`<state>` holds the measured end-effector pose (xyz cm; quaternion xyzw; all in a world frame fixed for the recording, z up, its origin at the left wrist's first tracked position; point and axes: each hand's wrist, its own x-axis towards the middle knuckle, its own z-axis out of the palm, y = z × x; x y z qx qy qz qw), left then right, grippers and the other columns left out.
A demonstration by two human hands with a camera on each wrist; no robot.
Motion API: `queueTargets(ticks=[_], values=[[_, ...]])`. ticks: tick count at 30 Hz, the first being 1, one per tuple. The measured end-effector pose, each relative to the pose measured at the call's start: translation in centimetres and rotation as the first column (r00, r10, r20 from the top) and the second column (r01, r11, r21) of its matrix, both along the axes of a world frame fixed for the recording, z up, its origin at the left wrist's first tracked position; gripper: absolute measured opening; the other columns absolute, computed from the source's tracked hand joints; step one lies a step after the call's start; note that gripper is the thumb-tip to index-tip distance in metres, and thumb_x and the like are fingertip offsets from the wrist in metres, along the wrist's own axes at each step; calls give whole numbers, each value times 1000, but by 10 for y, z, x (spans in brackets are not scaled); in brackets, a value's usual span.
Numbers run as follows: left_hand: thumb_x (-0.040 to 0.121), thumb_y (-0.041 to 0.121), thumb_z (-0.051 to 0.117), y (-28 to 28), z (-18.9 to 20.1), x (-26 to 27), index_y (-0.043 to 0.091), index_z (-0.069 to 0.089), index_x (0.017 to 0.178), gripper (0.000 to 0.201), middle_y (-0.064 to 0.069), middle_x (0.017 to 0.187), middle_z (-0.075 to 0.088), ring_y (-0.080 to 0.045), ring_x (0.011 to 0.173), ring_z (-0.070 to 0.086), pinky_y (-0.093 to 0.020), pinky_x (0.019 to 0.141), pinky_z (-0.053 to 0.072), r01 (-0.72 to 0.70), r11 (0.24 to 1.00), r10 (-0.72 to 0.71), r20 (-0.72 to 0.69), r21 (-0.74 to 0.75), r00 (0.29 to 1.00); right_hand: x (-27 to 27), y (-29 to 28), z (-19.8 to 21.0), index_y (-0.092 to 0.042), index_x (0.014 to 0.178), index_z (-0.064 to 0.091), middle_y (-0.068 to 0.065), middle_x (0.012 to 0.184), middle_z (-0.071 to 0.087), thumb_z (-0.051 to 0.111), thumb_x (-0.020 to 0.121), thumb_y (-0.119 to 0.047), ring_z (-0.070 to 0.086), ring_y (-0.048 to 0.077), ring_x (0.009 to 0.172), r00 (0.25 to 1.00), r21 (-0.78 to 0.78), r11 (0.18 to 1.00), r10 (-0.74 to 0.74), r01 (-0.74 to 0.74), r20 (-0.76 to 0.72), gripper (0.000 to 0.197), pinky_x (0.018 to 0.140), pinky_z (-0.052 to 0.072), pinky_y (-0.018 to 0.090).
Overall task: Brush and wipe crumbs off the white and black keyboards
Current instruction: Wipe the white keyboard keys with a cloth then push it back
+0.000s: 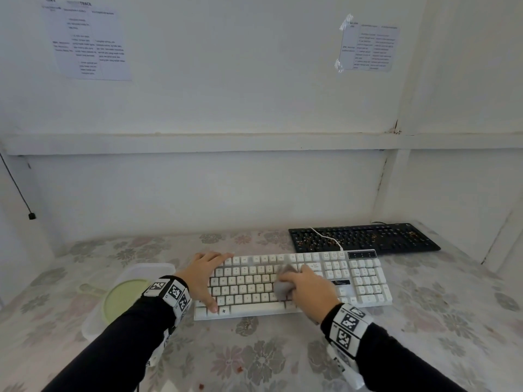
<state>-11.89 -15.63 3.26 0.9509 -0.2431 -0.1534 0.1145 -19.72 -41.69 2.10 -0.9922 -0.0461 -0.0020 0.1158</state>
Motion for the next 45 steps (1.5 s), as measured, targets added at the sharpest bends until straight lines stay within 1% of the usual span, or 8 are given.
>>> queueTargets(ticks=[8,16,21,24,27,33,41,45], values=[[31,61,72,-3,1,-2,32,10,149,136,3,151,20,-27,137,12,-52,110,21,-18,1000,18,-5,-1,1000,-17,-70,11,-25,124,45,4,117,48,34,98,-24,62,17,89,945,-153,933,-326,325,23,28,74,53,28],[55,41,87,-9,3,-1,25,8,150,125,0,149,21,-24,137,13,-45,113,21,10,996,-15,59,84,998,-12,-19,-10,-32,130,42,3,132,37,40,94,-18,57,22,97,996,-93,994,58,-63,-62,39,77,46,29],[11,90,56,-9,0,0,35,-20,145,164,-4,145,16,-26,136,15,-49,113,23,66,967,-71,9,247,997,-9,-11,-18,-28,131,34,9,134,29,50,87,-11,59,26,95,993,-163,986,9,-29,-121,50,68,42,29],[30,76,77,-11,-10,-1,44,-37,127,153,-7,147,12,-28,138,12,-50,113,23,59,951,-73,35,305,997,-8,-7,-19,-24,132,33,12,134,28,47,88,-8,59,27,90,994,-185,983,-8,-12,-108,49,64,39,30],[50,56,85,-12,-15,-1,35,-29,140,146,-9,150,12,-29,139,11,-48,113,23,48,946,-79,85,321,993,-7,-5,-21,-23,132,32,12,135,27,44,91,-14,50,25,78,993,-203,979,-18,-7,-120,44,64,39,31],[51,55,83,-10,-19,2,31,-22,146,144,-7,152,10,-29,141,7,-48,116,16,41,958,-94,176,284,980,-1,10,-4,-21,128,40,3,126,44,35,99,-33,60,22,93,999,-83,997,5,-1,37,32,71,49,30],[55,55,82,-11,-18,1,14,-18,148,143,-6,157,2,-25,145,1,-41,118,7,18,970,-75,225,242,971,8,54,-11,-31,135,40,3,147,27,38,98,-32,61,26,98,979,-95,977,195,-189,59,37,78,53,36],[55,52,83,-10,-18,0,15,-8,150,136,-3,155,5,-24,145,2,-41,118,7,21,979,-69,229,205,971,4,18,-10,-40,129,42,2,119,48,38,98,-30,59,22,86,1000,-74,997,26,-25,10,33,76,51,32]])
